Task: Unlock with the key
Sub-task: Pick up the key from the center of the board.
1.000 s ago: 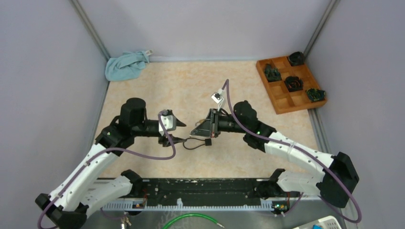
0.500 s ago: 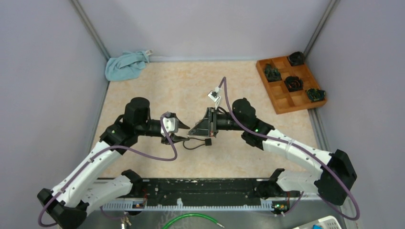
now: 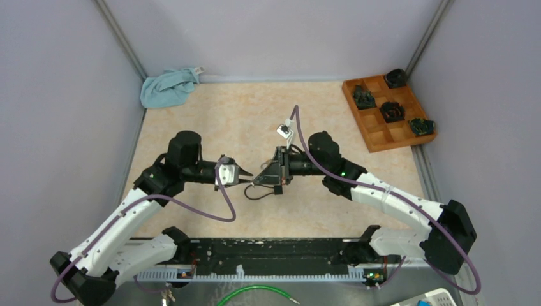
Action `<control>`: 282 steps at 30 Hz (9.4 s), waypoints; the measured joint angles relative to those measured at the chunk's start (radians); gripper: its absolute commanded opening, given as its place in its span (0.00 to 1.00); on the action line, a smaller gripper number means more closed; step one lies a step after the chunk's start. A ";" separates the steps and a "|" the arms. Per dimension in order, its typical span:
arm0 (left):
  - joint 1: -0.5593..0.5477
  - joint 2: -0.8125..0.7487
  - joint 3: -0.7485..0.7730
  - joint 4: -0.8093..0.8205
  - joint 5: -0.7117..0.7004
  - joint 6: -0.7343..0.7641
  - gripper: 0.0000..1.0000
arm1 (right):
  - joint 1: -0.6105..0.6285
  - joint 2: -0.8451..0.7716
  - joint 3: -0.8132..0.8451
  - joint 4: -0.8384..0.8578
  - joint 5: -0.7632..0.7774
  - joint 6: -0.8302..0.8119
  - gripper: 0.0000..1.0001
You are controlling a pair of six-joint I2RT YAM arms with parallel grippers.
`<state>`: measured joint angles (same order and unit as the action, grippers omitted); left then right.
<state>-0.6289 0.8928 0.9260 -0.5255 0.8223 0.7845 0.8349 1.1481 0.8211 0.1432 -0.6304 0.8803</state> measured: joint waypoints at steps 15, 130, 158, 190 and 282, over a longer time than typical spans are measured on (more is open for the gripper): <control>0.000 0.002 0.000 -0.036 0.001 0.049 0.00 | 0.000 0.000 0.014 -0.046 0.001 -0.023 0.00; -0.006 0.243 0.225 -0.313 0.041 -0.286 0.00 | 0.044 0.007 0.061 -0.134 0.058 -0.495 0.03; -0.005 0.259 0.271 -0.395 0.036 -0.211 0.00 | 0.053 -0.040 0.022 -0.137 0.109 -0.512 0.37; -0.006 0.254 0.285 -0.327 -0.045 -0.292 0.64 | 0.107 -0.137 -0.103 -0.040 0.273 -0.385 0.00; -0.005 0.188 0.291 -0.235 0.129 -0.346 0.00 | 0.106 -0.250 -0.222 0.319 0.224 -0.286 0.22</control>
<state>-0.6342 1.0805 1.2171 -0.7605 0.9508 0.4385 0.9413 0.8982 0.5987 0.4622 -0.4061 0.5938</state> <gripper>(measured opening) 0.008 0.025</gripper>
